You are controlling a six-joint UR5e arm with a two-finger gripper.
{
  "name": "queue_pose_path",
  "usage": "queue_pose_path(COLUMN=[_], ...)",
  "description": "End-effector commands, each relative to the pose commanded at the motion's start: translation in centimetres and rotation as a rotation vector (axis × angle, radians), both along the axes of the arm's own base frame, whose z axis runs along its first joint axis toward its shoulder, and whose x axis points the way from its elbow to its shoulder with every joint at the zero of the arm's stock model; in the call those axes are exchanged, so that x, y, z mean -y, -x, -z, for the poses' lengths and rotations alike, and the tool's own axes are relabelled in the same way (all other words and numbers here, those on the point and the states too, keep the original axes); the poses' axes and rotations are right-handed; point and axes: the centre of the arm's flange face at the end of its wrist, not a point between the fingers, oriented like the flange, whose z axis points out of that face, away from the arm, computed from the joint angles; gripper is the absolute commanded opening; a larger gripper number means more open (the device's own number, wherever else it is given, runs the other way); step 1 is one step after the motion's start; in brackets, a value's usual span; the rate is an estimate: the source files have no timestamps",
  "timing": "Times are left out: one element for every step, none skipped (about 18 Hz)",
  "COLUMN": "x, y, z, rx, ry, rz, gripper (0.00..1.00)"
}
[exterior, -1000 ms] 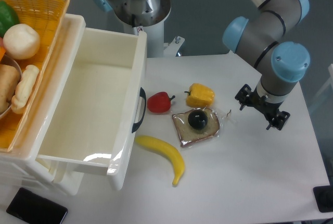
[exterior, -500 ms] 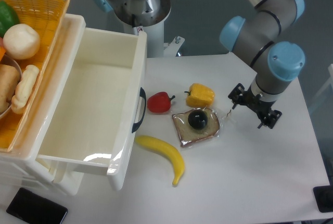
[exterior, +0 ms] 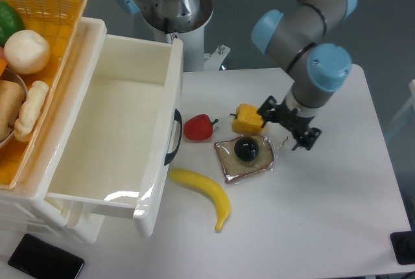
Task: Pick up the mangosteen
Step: 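Move the open gripper over the dark mangosteen on the plastic bag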
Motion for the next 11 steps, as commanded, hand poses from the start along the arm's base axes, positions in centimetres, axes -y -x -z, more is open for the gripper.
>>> queue_pose_path(x=[-0.13, -0.19, -0.23, -0.37, -0.60, -0.58, -0.63, -0.63, -0.62, -0.62, -0.63], y=[-0.14, -0.19, -0.31, -0.61, -0.94, -0.99, -1.08, -1.08, -1.07, -1.06, -1.06], z=[-0.08, -0.08, -0.01, 0.19, 0.32, 0.39, 0.54, 0.54, 0.54, 0.63, 0.63], rx=[-0.001, -0.002, 0.001, 0.005, 0.008, 0.009, 0.012, 0.012, 0.011, 0.013, 0.013], ry=[0.000, 0.002, 0.003, 0.005, 0.007, 0.007, 0.009, 0.009, 0.011, 0.011, 0.011], rz=[-0.003, -0.001, 0.003, 0.005, 0.011, 0.011, 0.012, 0.012, 0.011, 0.011, 0.011], gripper=[1.00, 1.00, 1.00, 1.00, 1.00, 1.00, 1.00, 1.00, 1.00, 1.00, 1.00])
